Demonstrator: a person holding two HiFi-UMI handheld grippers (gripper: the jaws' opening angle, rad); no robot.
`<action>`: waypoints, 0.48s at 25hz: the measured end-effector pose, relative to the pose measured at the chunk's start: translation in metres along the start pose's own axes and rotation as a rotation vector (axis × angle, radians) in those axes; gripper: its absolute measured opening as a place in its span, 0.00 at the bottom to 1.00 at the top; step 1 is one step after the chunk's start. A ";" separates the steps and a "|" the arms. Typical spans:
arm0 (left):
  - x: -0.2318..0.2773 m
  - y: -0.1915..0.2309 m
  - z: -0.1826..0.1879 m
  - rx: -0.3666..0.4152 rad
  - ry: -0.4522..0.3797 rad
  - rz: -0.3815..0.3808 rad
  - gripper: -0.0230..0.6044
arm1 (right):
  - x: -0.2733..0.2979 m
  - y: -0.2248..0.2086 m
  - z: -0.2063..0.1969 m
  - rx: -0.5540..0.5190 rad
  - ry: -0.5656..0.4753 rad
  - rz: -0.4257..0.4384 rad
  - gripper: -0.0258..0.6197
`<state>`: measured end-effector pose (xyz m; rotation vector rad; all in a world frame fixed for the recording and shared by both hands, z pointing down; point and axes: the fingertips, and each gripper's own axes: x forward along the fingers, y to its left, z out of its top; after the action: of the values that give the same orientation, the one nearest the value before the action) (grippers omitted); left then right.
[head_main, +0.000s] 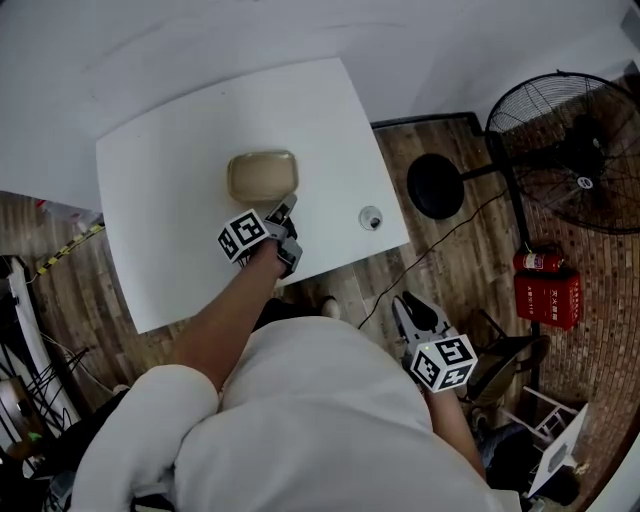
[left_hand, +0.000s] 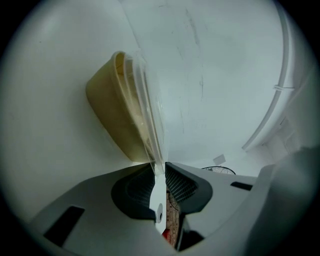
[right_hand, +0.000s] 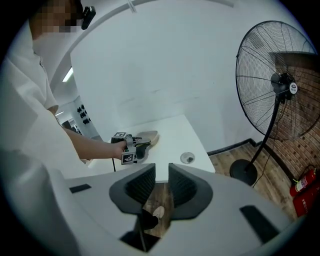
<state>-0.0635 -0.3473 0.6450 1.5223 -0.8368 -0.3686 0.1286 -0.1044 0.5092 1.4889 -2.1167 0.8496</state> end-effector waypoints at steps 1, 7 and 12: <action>0.000 -0.001 0.001 -0.002 -0.001 -0.004 0.16 | 0.001 0.000 0.002 -0.003 0.000 0.002 0.18; -0.004 -0.008 -0.001 0.002 -0.023 -0.004 0.15 | -0.001 -0.009 0.004 -0.015 -0.004 0.022 0.18; -0.008 -0.013 -0.002 0.012 -0.033 -0.011 0.15 | -0.002 -0.016 0.004 -0.021 -0.011 0.049 0.18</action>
<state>-0.0642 -0.3413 0.6309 1.5357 -0.8588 -0.3984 0.1445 -0.1097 0.5092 1.4390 -2.1717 0.8356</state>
